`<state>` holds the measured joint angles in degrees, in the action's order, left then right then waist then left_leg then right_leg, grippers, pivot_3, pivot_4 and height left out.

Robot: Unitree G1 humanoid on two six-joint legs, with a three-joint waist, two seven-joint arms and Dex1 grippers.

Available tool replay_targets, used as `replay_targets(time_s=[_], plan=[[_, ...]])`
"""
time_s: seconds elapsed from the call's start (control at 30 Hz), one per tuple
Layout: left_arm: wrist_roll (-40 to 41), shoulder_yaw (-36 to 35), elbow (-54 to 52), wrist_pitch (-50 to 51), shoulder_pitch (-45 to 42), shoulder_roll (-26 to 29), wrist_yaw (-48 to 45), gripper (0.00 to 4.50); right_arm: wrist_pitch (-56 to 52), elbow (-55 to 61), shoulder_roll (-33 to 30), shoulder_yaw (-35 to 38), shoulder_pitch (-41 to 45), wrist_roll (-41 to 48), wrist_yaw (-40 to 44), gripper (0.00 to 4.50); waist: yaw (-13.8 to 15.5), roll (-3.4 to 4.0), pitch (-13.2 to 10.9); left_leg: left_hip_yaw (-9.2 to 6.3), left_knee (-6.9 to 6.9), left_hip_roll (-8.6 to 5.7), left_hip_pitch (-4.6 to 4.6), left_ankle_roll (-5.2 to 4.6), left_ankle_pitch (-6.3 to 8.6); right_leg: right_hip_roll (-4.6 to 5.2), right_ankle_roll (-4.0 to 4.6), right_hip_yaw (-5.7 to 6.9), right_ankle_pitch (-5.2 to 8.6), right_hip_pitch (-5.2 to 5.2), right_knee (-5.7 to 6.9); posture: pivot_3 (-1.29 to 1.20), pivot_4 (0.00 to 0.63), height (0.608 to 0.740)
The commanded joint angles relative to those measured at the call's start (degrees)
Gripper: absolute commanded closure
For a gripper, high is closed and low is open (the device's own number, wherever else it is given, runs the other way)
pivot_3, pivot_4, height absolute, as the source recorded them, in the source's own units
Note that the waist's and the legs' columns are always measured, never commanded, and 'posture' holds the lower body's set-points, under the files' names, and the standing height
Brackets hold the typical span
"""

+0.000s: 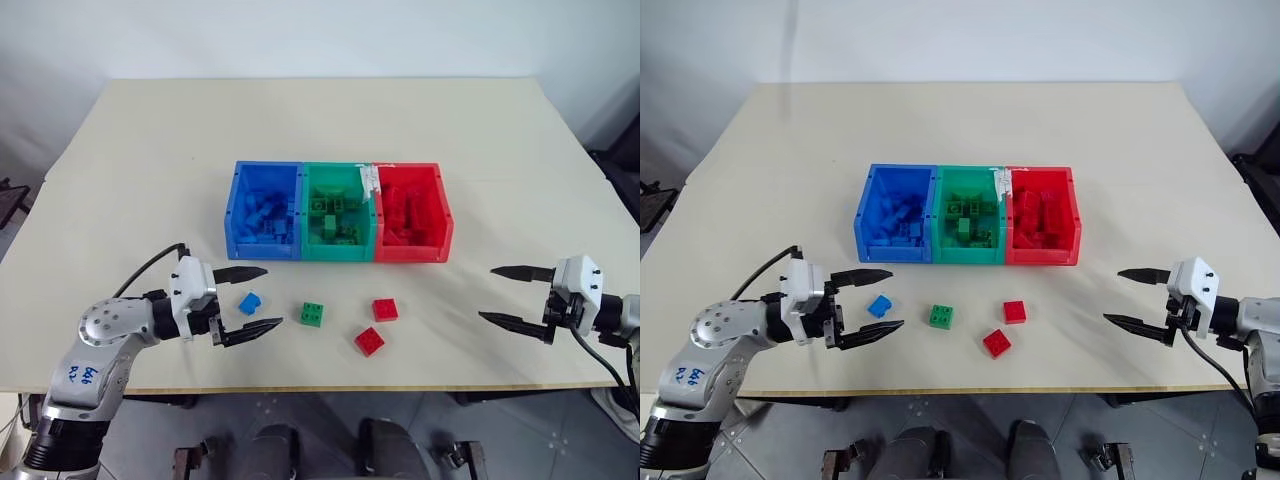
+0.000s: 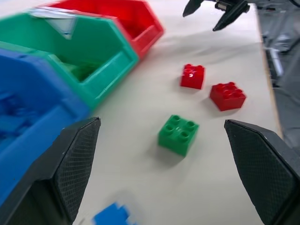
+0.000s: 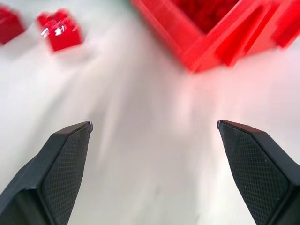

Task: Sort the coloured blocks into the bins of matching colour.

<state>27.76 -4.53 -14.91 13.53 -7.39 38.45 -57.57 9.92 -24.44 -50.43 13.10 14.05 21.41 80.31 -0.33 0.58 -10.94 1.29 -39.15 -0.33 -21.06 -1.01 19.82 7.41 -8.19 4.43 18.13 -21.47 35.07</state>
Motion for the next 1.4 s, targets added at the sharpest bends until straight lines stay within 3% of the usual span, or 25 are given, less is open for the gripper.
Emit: replay_targets(time_s=[0.03,0.27,0.5,0.6,0.83,1.07,1.33,1.4], plan=[[-0.5,-0.6,0.2,-2.7,-0.3,0.0,-1.0,0.0,-2.1,6.3,1.1,-3.0,1.0,0.8,1.2,0.04,-0.2,0.0,0.0,0.0,0.0,0.03,0.02,0.03,-0.02,-0.02,0.0,0.0,0.0,0.0,0.01,0.0,0.15,0.74],[0.5,-6.4,-0.2,-4.2,5.2,1.1,-1.1,0.0,-13.6,16.5,4.2,-14.1,4.3,-1.5,-0.2,0.04,0.3,0.0,0.0,-0.1,-0.03,0.02,-0.05,0.05,-0.03,0.04,0.01,0.02,0.0,-0.05,-0.01,0.0,0.15,0.74],[-0.4,-11.1,-2.0,-6.0,12.8,1.8,-0.3,0.0,-12.9,14.4,9.3,-20.6,9.1,-6.6,-2.8,0.04,0.5,0.0,0.0,-0.28,-0.04,-0.05,-0.14,0.03,-0.01,0.12,0.02,0.15,-0.01,-0.03,-0.08,0.0,0.15,0.74],[-0.5,-11.9,-2.9,-6.2,14.0,1.6,0.5,0.0,-10.9,11.7,10.9,-21.9,11.3,-8.4,-3.2,0.66,0.4,0.0,0.0,-0.28,-0.04,-0.06,-0.14,0.03,-0.01,0.12,0.02,0.15,-0.01,-0.03,-0.08,0.0,0.15,0.74],[-0.4,-12.2,-5.4,-6.1,15.5,1.4,1.7,0.0,-11.0,11.0,13.0,-20.5,12.7,-7.6,-4.1,3.04,0.3,0.0,0.0,-0.28,-0.01,-0.05,-0.14,0.04,-0.01,0.11,0.03,0.16,-0.01,-0.04,-0.06,0.0,0.15,0.74],[4.0,-12.2,-7.7,-2.3,12.2,-0.1,4.9,0.0,-19.5,14.2,14.3,-8.2,14.4,4.4,-10.3,3.09,0.3,0.0,0.0,-0.29,-0.02,-0.05,-0.14,0.03,-0.01,0.12,0.03,0.15,-0.02,-0.04,-0.03,0.0,0.15,0.74],[4.8,-9.3,-7.6,0.4,6.6,-0.1,5.2,0.0,-16.6,3.8,15.3,-4.0,23.2,0.2,-21.4,3.09,0.1,0.0,0.0,-0.25,0.01,-0.04,-0.14,0.04,-0.01,0.08,0.04,0.15,-0.02,-0.07,-0.03,0.0,0.15,0.74],[5.2,-8.6,-7.4,1.6,5.8,0.3,4.6,0.0,-16.6,2.3,15.3,-4.0,24.2,0.3,-21.5,2.36,0.2,0.0,0.0,-0.19,0.01,-0.07,-0.15,0.03,-0.01,0.08,0.03,0.12,-0.02,-0.09,-0.01,0.0,0.15,0.74]])
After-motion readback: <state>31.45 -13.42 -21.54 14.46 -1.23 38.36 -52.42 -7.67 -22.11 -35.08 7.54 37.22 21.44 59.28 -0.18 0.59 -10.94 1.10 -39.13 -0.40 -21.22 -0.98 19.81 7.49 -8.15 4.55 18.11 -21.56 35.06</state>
